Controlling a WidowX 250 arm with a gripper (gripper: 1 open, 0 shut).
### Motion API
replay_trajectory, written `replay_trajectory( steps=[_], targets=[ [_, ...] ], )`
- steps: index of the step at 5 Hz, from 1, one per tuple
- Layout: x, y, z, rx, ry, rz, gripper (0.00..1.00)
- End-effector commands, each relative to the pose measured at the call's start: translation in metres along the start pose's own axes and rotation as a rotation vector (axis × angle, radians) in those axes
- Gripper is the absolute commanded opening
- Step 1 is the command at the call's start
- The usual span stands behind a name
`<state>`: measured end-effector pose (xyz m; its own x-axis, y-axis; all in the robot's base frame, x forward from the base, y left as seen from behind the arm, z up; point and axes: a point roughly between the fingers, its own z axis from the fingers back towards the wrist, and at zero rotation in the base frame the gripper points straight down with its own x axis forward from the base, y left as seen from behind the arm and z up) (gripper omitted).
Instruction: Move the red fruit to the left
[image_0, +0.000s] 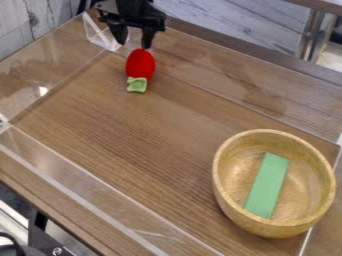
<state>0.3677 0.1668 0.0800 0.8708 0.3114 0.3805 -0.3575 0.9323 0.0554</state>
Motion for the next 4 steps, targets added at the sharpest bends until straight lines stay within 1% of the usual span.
replay_trajectory(
  steps=[1,2,4],
  targets=[
    [0.017,0.008,0.014,0.002,-0.051,0.013,0.00],
    [0.016,0.011,0.009,-0.003,-0.040,0.018,1.00],
    [0.013,0.002,0.027,-0.014,-0.024,0.019,1.00]
  ],
)
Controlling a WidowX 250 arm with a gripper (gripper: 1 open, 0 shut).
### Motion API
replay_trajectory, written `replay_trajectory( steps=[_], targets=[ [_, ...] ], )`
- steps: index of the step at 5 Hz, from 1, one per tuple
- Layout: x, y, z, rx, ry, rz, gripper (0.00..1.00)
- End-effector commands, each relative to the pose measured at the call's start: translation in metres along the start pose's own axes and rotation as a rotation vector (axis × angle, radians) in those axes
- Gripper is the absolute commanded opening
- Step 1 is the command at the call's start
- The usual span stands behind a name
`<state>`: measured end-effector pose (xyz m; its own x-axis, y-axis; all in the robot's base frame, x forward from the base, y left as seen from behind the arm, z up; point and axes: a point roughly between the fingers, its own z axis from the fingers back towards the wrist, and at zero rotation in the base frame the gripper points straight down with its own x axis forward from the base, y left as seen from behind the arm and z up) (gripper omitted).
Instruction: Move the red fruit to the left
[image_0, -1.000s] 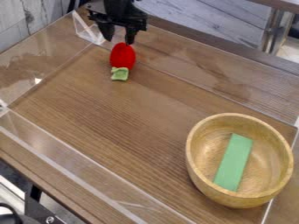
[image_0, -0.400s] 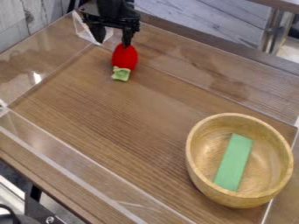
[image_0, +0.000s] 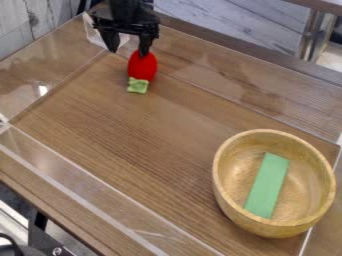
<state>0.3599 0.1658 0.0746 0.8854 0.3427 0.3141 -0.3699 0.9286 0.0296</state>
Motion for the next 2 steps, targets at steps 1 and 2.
replay_trajectory(
  steps=[1,2],
  targets=[
    [0.0183,-0.0048,0.0390,-0.003,-0.088,-0.004,1.00],
    [0.0177,-0.0101,0.0463,-0.009,-0.080,-0.008,1.00]
  ],
)
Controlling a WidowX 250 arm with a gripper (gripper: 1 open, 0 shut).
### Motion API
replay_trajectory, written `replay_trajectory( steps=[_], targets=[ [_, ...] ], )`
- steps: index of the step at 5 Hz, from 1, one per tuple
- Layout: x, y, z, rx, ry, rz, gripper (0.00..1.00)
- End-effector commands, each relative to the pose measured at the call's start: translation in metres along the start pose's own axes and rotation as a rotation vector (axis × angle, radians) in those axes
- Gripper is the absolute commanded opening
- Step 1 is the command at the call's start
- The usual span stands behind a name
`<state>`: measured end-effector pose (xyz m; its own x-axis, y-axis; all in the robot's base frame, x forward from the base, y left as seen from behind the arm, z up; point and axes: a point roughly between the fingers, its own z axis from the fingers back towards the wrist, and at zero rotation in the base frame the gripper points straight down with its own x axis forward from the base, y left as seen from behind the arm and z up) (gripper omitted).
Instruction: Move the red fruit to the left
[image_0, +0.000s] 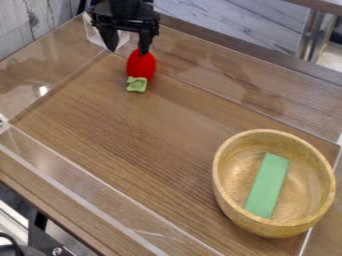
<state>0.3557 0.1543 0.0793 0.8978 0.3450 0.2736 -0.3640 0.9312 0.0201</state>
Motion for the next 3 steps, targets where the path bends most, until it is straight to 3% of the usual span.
replay_trajectory(
  steps=[1,3],
  targets=[
    [0.022,-0.008,0.046,-0.003,-0.115,-0.012,1.00],
    [0.020,-0.022,0.056,-0.014,-0.095,-0.031,1.00]
  ],
)
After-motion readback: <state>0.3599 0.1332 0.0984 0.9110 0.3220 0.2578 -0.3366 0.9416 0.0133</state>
